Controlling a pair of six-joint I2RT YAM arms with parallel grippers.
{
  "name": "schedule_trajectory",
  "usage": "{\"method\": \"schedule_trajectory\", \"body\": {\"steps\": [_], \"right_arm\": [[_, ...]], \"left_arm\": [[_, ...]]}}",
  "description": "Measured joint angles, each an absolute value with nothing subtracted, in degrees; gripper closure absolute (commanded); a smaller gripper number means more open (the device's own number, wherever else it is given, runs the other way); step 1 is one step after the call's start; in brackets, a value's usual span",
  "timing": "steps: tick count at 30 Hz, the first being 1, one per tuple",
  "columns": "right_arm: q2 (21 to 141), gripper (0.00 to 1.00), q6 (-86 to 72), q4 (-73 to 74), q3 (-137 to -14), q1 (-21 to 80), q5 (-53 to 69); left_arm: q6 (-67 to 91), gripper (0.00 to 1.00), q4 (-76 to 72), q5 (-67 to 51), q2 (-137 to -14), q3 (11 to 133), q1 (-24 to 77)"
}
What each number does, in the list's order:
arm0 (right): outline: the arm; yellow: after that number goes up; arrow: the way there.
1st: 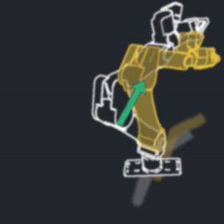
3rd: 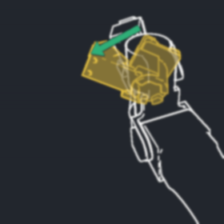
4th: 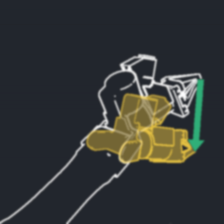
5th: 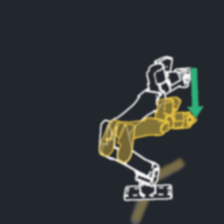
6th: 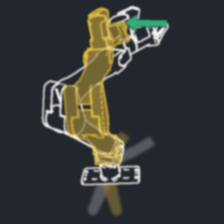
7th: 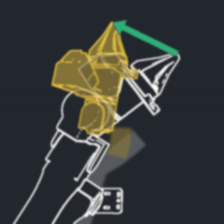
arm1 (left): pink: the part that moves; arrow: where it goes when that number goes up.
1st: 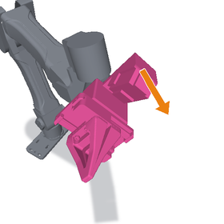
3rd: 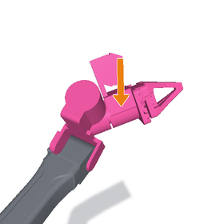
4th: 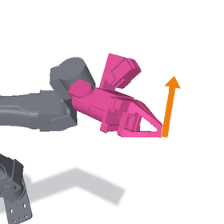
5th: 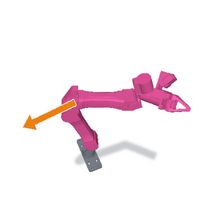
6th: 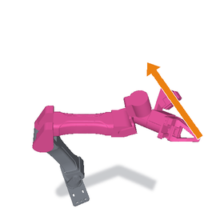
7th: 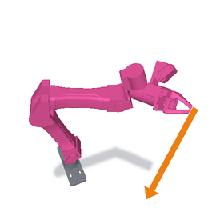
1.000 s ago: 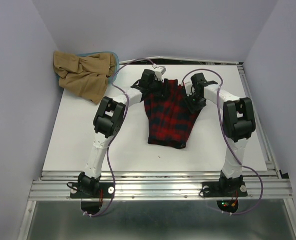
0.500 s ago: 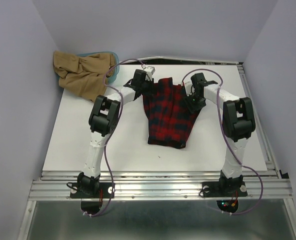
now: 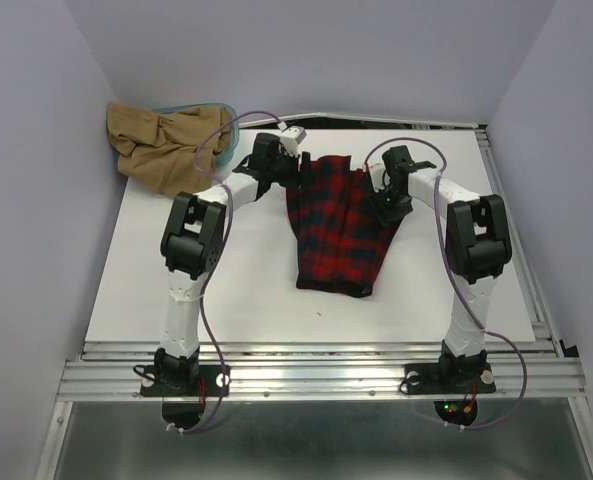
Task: Fold and stack the skirts
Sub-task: Fold the skirt
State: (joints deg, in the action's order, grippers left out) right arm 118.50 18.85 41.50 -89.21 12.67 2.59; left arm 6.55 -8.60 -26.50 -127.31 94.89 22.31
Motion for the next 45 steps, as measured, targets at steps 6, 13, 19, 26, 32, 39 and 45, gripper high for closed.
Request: {"method": "schedule_trajectory", "body": {"steps": [6,13,19,26,32,39,45], "right_arm": [[118.63,0.45,18.85,41.63,-89.56,12.67,2.57],[119.0,0.45,18.85,42.0,-90.17,12.67,2.57],[119.52,0.45,18.83,42.24,-91.02,12.67,2.55],[119.52,0.45,18.87,42.19,-91.02,12.67,2.09],[119.52,0.46,19.18,42.04,-91.02,12.67,1.65],[119.52,0.46,19.29,41.85,-91.02,12.67,1.45],[119.52,0.45,19.25,41.6,-91.02,12.67,1.52]], "left_arm": [[10.24,0.3,-10.46,-30.46,-130.08,101.25,22.79],[14.35,0.29,-12.6,-32.21,-136.14,106.8,22.94],[17.08,0.52,-12.62,-32.34,-140.68,107.87,23.16],[18.5,1.0,-14.83,-33.04,-140.73,107.13,23.03],[16.71,1.0,-15.44,-32.49,-133.38,97.86,21.12],[11.66,0.73,-12.34,-31.05,-126.65,93.01,16.03],[8.27,0.43,-7.29,-29.45,-126.69,92.55,15.7]]}}
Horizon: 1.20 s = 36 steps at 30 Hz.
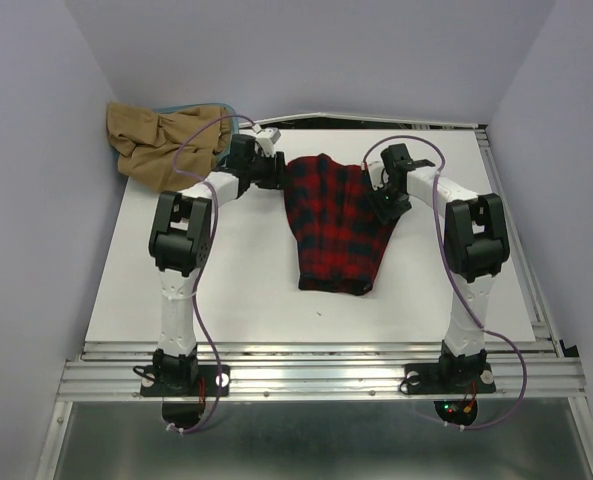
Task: Fold and stack the skirts
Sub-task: Fold the skirt
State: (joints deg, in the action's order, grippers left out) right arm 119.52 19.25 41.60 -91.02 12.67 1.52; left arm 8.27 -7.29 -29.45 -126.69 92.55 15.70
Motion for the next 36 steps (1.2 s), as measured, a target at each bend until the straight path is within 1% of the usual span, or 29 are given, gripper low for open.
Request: {"method": "schedule_trajectory", "body": {"steps": [2,3,6,11,16,19,22,25,27,31,36], "right_arm": [[119.52,0.45,19.07,41.6,-91.02,12.67,2.07],[119.52,0.44,19.05,41.63,-91.02,12.67,2.22],[119.52,0.41,18.63,41.82,-91.29,12.67,3.6],[119.52,0.37,17.63,42.74,-94.87,12.67,7.38],[118.69,0.36,15.73,44.14,-101.6,12.67,12.73],[115.37,0.37,14.87,44.8,-101.97,12.67,17.04],[110.08,0.39,13.41,45.1,-99.68,12.62,23.55],[103.22,0.4,12.19,45.5,-92.25,12.88,30.72],[101.01,0.41,11.99,46.68,-87.64,13.3,34.83],[102.13,0.43,12.51,49.3,-79.7,13.98,38.92],[107.79,0.46,13.69,50.74,-72.58,14.04,36.8]], "left_arm": [[6.09,0.38,-6.24,-28.45,-126.37,91.74,15.77],[5.06,0.37,-5.61,-27.97,-125.78,90.94,15.84],[1.34,0.37,-3.77,-26.96,-122.34,88.2,16.08],[-8.95,0.4,-0.73,-26.65,-112.05,85.25,17.87],[-23.73,0.39,1.13,-25.26,-98.87,78.24,26.02],[-32.91,0.39,2.63,-23.73,-90.11,69.3,33.52],[-40.21,0.4,4.67,-21.93,-84.77,61.91,39.22],[-43.05,0.41,6.98,-20.16,-83.29,57.67,42.28],[-43.48,0.43,7.62,-18.87,-83.35,55.79,43.83],[-44.18,0.43,6.61,-14.81,-84.79,52.53,46.89],[-45.67,0.43,4.4,-10.39,-90.43,48.86,48.86]]}}
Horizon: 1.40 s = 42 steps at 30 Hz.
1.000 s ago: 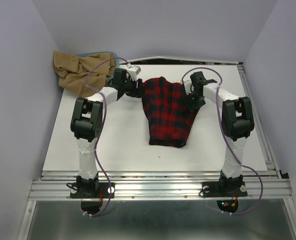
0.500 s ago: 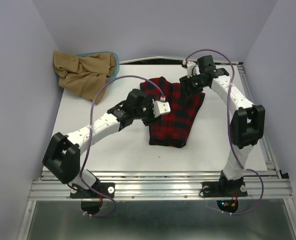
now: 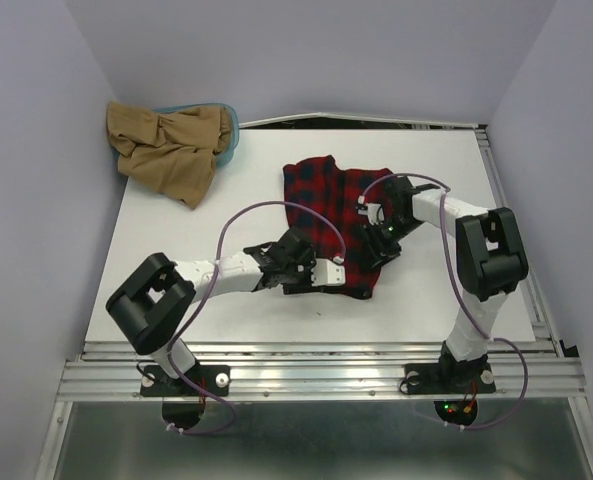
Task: Fold and stack the skirts
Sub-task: Fold the skirt
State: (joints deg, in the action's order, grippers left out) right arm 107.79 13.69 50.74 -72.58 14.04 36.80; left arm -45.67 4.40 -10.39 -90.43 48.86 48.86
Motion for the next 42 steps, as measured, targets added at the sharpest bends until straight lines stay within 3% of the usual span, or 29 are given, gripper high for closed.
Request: {"method": "schedule_trajectory", "body": {"steps": [5,8,9,11,13,17,22,30,36,38,42], "right_arm": [[108.14,0.39,13.78,51.0,-71.9,14.09,33.12],[106.61,0.3,14.26,51.7,-72.99,14.17,30.26],[105.82,0.22,14.59,51.81,-73.21,14.17,29.43],[101.49,0.15,15.64,51.83,-73.21,14.17,27.66],[96.12,0.11,16.45,51.29,-72.97,14.17,26.61],[82.54,0.06,20.1,47.72,-71.96,14.76,24.23],[72.93,0.05,25.17,41.39,-67.31,23.68,17.67],[74.7,0.04,32.12,35.07,-57.89,35.27,8.64],[69.67,0.0,42.74,28.21,-43.22,39.53,3.51],[67.16,0.0,45.84,27.83,-40.14,39.99,2.72],[65.84,0.0,49.3,25.36,-37.82,40.6,2.31]], "left_arm": [[-45.84,0.43,2.61,-9.54,-91.35,48.38,49.06],[-45.15,0.4,2.61,-8.99,-91.31,48.38,49.06],[-44.64,0.39,2.66,-8.71,-91.15,48.38,49.04],[-43.27,0.33,3.81,-8.47,-89.03,48.23,49.01],[-41.1,0.21,5.48,-8.69,-84.77,48.21,48.93],[-34.57,0.16,7.33,-12.03,-72.58,48.93,46.44],[-25.74,0.15,10.2,-18.35,-68.31,55.31,37.65],[-13.54,0.14,14.52,-26.92,-72.27,58.74,21.1],[-11.44,0.13,15.51,-29.91,-72.25,58.61,20.56],[-11.44,0.04,15.84,-30.39,-72.27,58.57,20.56],[-12.12,0.01,16.01,-31.03,-72.51,58.46,20.58]]}}
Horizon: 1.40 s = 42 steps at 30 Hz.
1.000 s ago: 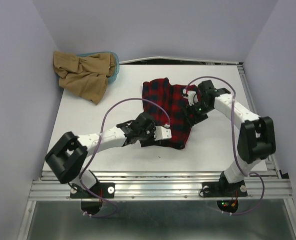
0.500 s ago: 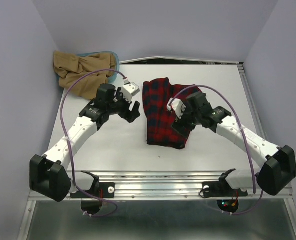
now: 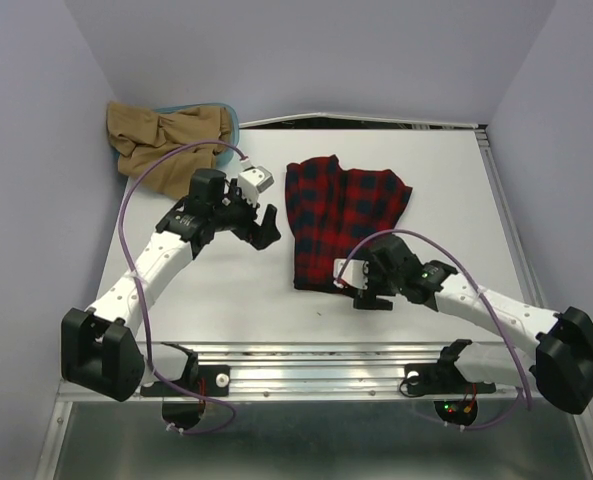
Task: Fold and stack the skirts
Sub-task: Fold the skirt
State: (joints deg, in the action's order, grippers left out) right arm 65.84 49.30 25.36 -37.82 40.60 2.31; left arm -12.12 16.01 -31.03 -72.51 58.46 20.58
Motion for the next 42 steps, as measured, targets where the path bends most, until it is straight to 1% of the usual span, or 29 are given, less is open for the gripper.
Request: {"method": "schedule_trajectory", "body": {"steps": [8,9,10,11,12,13,14,17,18,20,21,24,27,31,36,42], "right_arm": [[65.54,0.0,54.7,15.38,-29.47,44.1,1.28],[65.32,0.04,55.64,14.2,-28.34,44.31,1.23],[64.95,0.09,57.04,12.69,-26.85,44.49,1.19],[63.99,0.18,57.63,11.35,-26.13,44.71,0.97],[62.92,0.31,58.5,9.13,-24.75,44.95,0.89],[62.46,0.36,59.24,7.66,-23.64,45.15,0.82],[62.24,0.45,59.37,6.48,-22.5,45.3,0.73],[62.78,0.58,59.61,2.85,-20.75,45.47,-0.34],[63.13,0.68,59.2,1.74,-20.8,45.47,-0.86],[63.35,0.78,58.85,0.56,-20.93,45.47,-1.41],[63.26,0.87,58.46,-0.14,-20.95,45.47,-1.72],[61.91,0.99,57.54,-0.4,-21.04,45.47,-1.67],[60.14,0.99,55.88,0.19,-22.0,45.47,-1.58],[59.92,0.99,53.82,1.19,-24.47,45.47,-1.74],[60.01,0.99,52.05,1.3,-26.37,45.47,-1.83],[60.01,0.99,51.2,1.48,-26.55,45.47,-2.17]], "left_arm": [[-18.09,0.01,14.87,-28.56,-72.51,54.0,22.17],[-18.87,0.01,14.92,-28.27,-72.51,53.82,22.35],[-19.92,0.01,14.68,-27.92,-72.51,53.69,22.46],[-20.47,0.01,14.46,-27.68,-72.47,53.54,22.72],[-21.39,0.01,13.82,-26.79,-72.16,53.06,23.18],[-22.85,0.01,12.8,-25.15,-71.37,51.79,24.12],[-24.82,0.01,11.88,-23.4,-69.89,49.67,25.98],[-30.72,0.01,6.85,-17.74,-63.77,41.58,33.93],[-32.45,0.01,5.65,-16.43,-61.32,38.37,36.53],[-37.67,0.01,0.93,-12.67,-54.78,30.65,43.42],[-39.51,0.01,-1.19,-11.44,-52.36,27.22,45.6],[-46.06,0.01,-7.44,-6.61,-49.71,20.21,49.63],[-50.26,0.01,-13.78,-3.97,-51.77,17.63,52.6],[-52.58,0.01,-23.42,-2.11,-59.66,18.0,55.96],[-52.4,0.01,-30.0,0.08,-68.05,20.05,59.22],[-50.89,0.01,-36.12,2.17,-74.56,22.7,60.03]]}}
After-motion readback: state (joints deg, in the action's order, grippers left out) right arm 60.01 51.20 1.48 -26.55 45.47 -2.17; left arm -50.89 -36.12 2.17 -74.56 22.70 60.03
